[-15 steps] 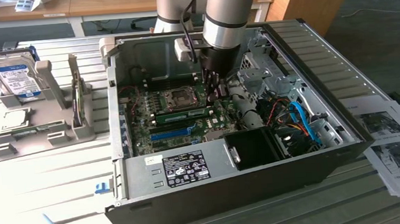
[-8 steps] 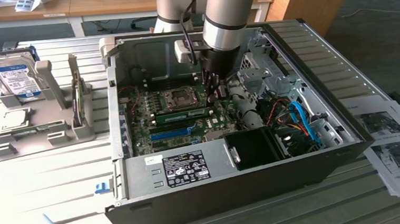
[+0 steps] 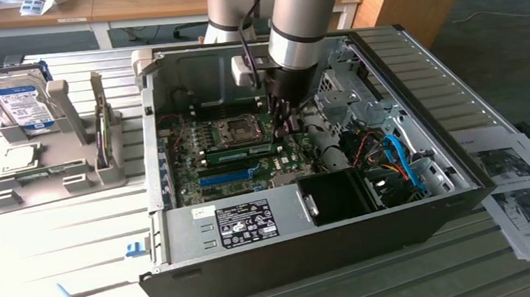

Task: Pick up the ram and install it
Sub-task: 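Press down the ram until it locks into place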

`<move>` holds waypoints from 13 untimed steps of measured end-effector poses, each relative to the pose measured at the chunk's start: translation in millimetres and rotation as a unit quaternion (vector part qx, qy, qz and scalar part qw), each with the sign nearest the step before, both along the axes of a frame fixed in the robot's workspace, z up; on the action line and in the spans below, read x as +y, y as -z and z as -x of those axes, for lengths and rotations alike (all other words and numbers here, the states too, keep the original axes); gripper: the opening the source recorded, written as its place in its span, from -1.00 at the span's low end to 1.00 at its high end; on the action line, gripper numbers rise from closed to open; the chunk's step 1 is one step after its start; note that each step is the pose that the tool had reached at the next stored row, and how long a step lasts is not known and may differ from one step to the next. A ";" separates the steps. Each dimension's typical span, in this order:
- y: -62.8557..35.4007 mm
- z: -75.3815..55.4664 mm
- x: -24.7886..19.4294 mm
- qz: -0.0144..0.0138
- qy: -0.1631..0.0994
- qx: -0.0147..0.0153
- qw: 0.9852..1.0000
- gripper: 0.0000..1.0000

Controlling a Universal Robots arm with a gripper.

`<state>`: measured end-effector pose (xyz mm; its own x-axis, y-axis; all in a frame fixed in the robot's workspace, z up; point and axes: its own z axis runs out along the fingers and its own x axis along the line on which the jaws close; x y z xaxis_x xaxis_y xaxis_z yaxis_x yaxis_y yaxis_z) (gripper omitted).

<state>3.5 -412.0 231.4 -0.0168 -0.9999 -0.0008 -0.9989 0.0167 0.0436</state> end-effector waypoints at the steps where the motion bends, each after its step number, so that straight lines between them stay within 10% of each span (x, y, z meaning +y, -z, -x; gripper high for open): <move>1: 0.1 0.0 0.0 0.000 0.000 0.000 1.000 -0.81; 13: 0.8 0.0 1.7 0.000 0.000 0.000 1.000 -0.81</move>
